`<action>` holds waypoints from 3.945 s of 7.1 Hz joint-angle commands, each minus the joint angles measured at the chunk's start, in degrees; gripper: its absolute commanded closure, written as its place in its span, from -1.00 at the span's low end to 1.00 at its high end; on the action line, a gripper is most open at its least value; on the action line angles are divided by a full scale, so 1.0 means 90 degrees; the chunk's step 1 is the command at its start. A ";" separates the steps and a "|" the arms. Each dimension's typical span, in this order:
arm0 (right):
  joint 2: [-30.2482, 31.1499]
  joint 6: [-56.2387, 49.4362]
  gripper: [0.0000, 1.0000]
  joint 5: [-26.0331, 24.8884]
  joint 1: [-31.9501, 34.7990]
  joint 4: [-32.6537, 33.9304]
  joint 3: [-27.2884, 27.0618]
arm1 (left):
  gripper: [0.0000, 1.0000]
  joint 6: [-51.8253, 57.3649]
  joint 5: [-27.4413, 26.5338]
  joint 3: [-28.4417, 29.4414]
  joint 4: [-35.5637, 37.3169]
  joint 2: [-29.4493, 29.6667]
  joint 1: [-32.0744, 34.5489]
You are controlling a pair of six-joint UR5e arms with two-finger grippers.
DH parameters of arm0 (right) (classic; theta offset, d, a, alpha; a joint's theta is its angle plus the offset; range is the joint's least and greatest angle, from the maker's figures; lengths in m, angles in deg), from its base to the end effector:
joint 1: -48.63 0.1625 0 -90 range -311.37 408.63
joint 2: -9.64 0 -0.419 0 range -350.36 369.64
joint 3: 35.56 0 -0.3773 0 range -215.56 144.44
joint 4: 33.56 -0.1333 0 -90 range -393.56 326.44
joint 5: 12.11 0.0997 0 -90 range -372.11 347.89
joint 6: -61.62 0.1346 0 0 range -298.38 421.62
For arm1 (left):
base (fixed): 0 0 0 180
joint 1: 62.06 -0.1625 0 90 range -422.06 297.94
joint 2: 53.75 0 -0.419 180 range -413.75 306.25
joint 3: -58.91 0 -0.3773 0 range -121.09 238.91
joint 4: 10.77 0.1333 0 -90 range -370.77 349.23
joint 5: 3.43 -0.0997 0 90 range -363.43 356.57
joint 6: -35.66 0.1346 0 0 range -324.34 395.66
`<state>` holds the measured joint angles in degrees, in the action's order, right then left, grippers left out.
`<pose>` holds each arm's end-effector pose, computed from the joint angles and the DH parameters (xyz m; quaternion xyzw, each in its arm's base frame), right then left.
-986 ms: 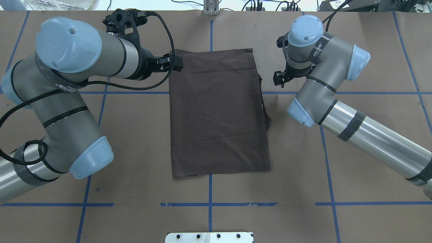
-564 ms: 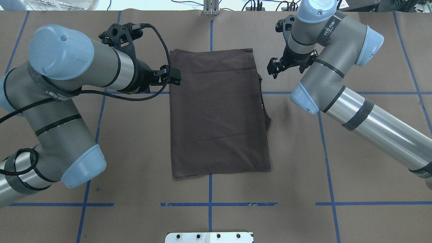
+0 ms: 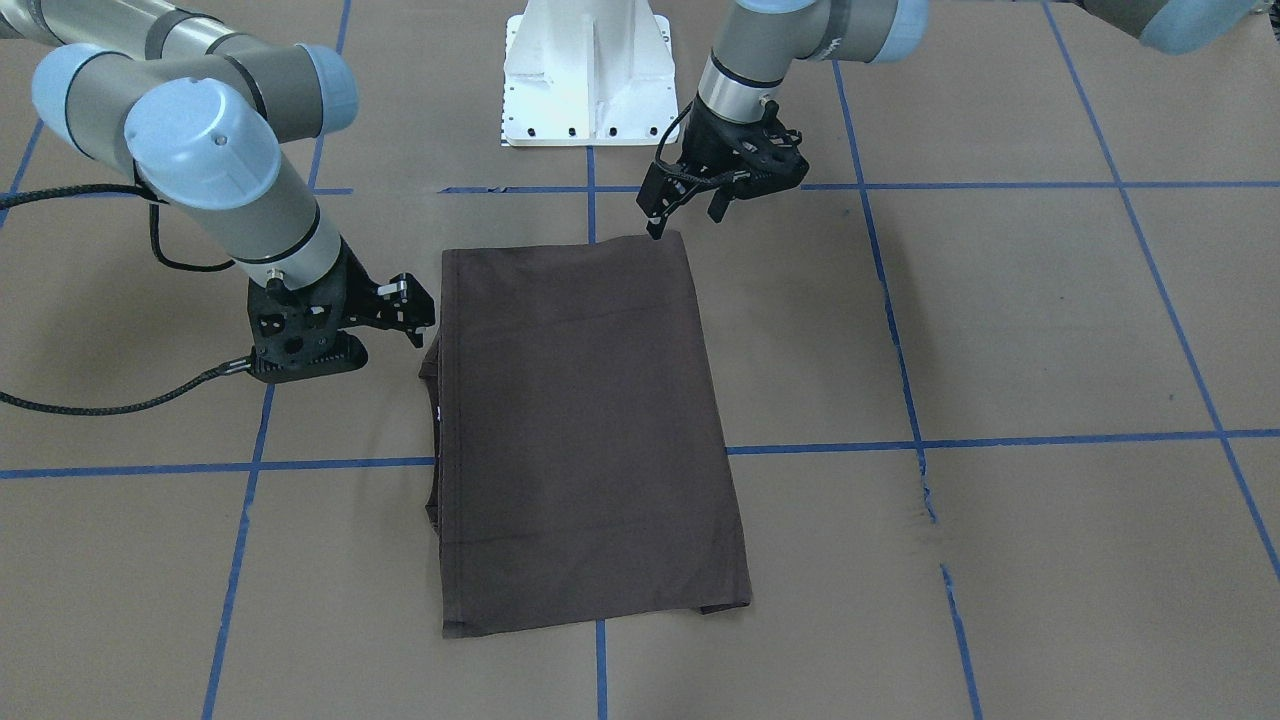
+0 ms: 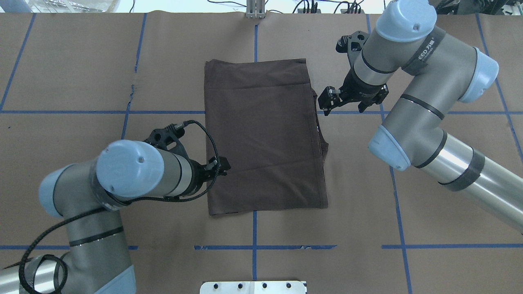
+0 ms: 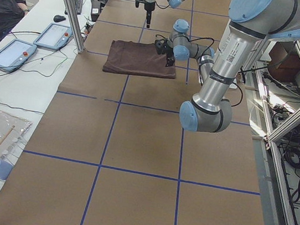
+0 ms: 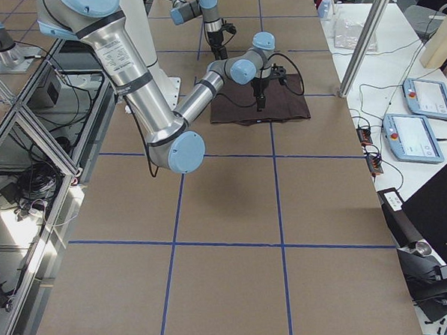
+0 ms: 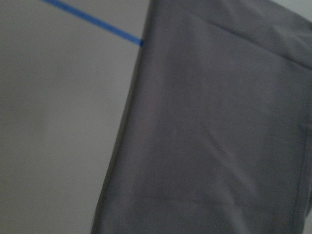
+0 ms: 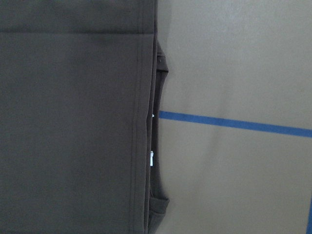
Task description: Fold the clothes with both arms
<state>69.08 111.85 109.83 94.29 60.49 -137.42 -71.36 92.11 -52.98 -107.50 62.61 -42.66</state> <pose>-0.4033 -0.5016 0.2965 0.0234 -0.4084 -0.0436 0.9115 0.5299 -0.3142 0.2517 -0.0333 0.4618 -0.2557 0.8487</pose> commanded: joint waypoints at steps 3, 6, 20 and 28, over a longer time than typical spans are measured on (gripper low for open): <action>0.0183 0.0649 -1.00 -0.0092 -0.0240 0.0020 -0.0459 | -0.95 -0.0481 -0.0645 0.0947 0.0503 0.0566 -0.0651; 0.0173 0.0649 -1.00 -0.0092 -0.0308 0.0020 -0.0420 | -0.86 -0.0491 -0.0752 0.0977 0.0513 0.0568 -0.0651; 0.0164 0.0669 -1.00 -0.0072 -0.0308 0.0039 -0.0430 | 0.28 -0.0481 -0.0752 0.1046 0.0513 0.0499 -0.0641; 0.0232 0.2878 -1.00 -0.0102 -0.0677 -0.0048 -0.0605 | 1.00 0.0280 -0.0723 0.0606 0.0533 0.0480 -0.0593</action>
<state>70.85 129.45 108.95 90.21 60.30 -142.15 -70.59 85.59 -46.95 -102.65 66.93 -48.11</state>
